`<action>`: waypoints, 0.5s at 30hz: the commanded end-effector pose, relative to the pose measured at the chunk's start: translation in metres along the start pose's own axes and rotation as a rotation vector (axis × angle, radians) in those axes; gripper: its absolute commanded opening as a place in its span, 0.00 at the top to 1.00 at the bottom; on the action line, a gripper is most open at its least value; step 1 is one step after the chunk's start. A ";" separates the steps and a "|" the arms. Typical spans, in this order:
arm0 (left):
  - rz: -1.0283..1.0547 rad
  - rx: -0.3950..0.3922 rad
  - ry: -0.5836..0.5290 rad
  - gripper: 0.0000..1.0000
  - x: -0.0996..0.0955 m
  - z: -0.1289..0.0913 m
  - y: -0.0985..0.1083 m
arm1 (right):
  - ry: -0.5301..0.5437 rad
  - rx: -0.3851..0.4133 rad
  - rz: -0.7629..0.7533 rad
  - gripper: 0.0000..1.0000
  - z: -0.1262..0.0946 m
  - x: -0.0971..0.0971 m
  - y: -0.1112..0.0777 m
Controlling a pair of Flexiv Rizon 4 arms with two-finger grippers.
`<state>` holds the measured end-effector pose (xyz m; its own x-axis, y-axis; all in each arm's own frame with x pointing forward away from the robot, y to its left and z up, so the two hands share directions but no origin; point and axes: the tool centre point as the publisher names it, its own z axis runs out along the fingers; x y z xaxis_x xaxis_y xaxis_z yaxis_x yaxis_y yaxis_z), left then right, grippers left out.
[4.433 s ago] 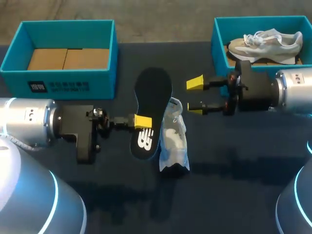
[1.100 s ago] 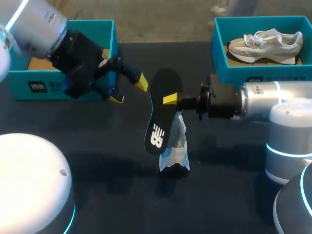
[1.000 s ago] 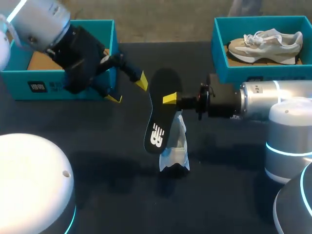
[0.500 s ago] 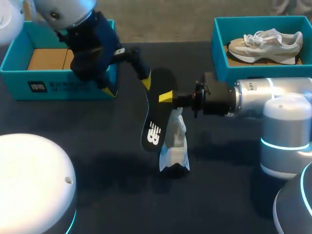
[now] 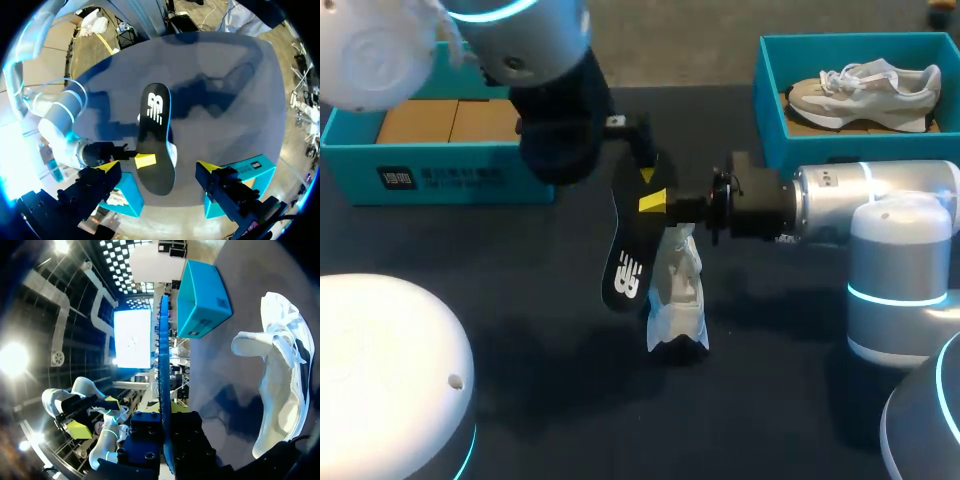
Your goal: Take the shoe out of the shoebox, open the shoe tongue, remove and reinsert the insole, then place the shoe into the shoebox
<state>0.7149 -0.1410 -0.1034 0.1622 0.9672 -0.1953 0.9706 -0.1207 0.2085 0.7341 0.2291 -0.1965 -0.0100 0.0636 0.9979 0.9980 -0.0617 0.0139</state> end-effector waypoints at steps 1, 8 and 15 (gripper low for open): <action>-0.004 0.016 0.079 0.00 -0.007 0.004 0.008 | -0.013 0.000 0.004 1.00 0.001 0.004 -0.003; -0.012 0.005 0.089 0.00 -0.011 0.007 0.019 | -0.009 0.014 0.008 1.00 0.001 0.004 -0.004; -0.018 0.029 0.071 0.00 -0.021 0.014 0.025 | -0.005 0.018 0.013 1.00 0.004 0.002 -0.005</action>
<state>0.7327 -0.1609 -0.1042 0.1290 0.9813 -0.1432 0.9769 -0.1010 0.1883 0.7290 0.2308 -0.1934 0.0025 0.0656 0.9978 0.9989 -0.0472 0.0006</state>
